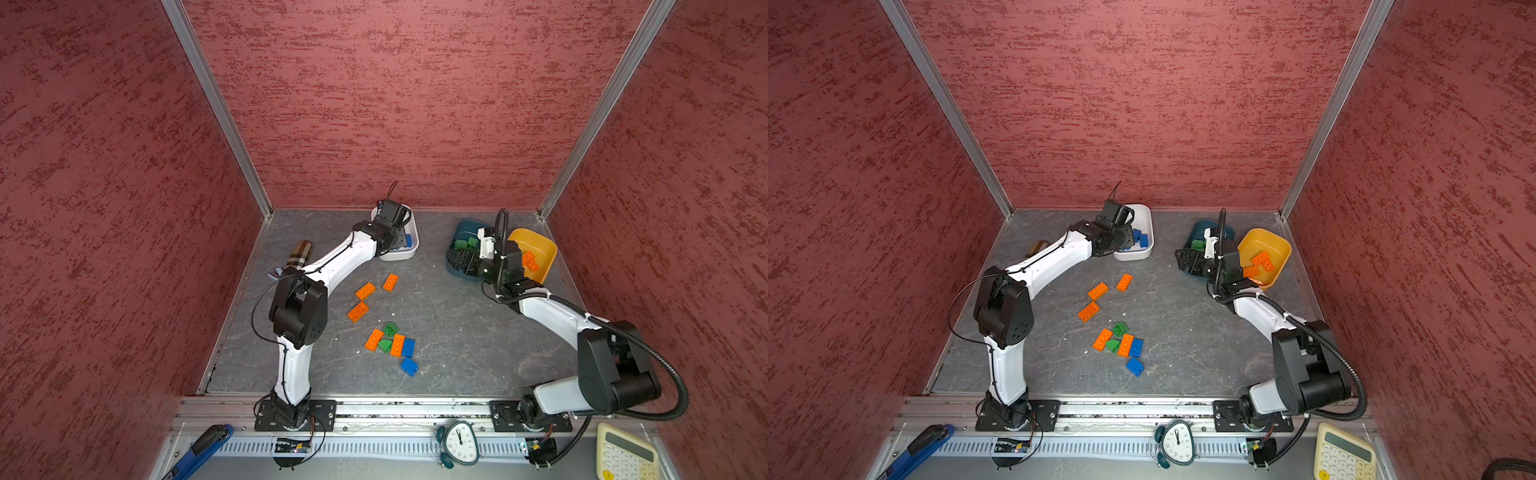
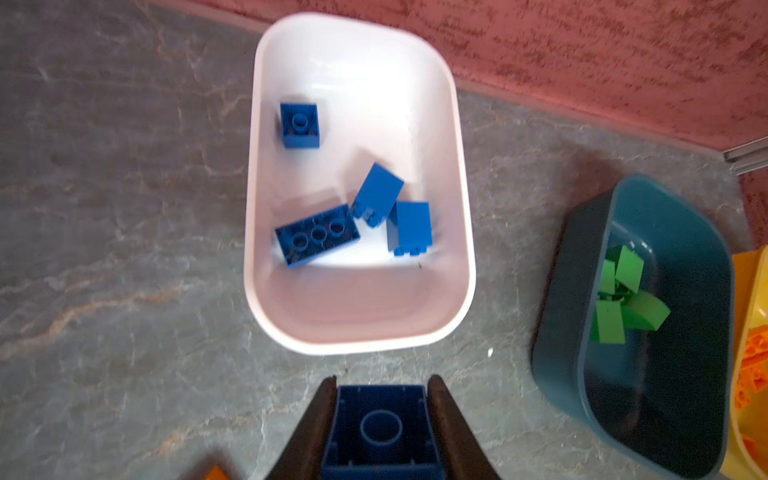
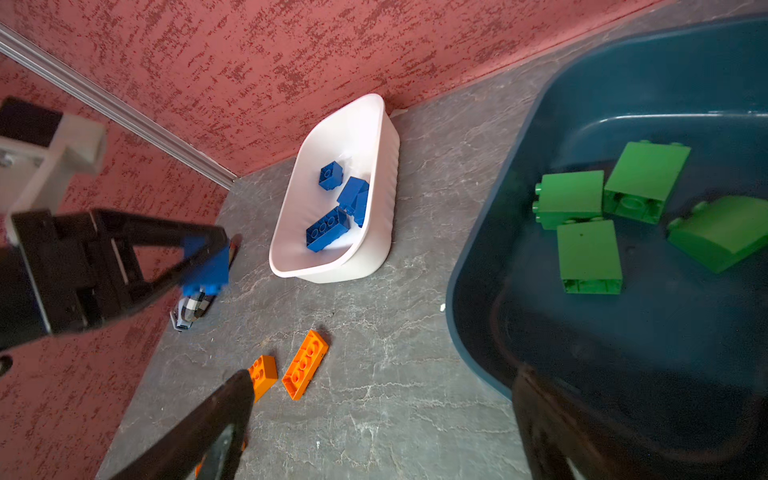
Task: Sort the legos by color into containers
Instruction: 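Drop the blue brick into the white tub with left gripper while right moves to pile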
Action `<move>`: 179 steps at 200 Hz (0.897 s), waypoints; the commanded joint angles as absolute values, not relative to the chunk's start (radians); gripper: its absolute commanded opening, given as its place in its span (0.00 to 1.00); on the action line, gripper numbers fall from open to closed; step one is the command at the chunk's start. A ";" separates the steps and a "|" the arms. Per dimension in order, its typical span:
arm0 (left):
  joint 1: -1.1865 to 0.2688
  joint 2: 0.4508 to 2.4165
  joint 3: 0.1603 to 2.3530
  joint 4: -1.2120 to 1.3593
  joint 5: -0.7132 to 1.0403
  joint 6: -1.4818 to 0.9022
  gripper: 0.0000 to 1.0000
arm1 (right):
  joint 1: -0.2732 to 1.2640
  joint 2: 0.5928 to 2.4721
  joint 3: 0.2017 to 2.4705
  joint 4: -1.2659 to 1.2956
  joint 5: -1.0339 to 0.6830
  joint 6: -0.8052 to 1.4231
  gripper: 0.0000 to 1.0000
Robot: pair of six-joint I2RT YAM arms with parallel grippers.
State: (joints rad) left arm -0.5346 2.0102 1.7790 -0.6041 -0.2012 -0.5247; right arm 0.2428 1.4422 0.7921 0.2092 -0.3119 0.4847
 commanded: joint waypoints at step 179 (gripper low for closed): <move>-0.374 2.508 2.438 -0.658 0.030 -0.440 0.73 | 0.389 1.545 0.909 0.053 -0.255 0.311 0.98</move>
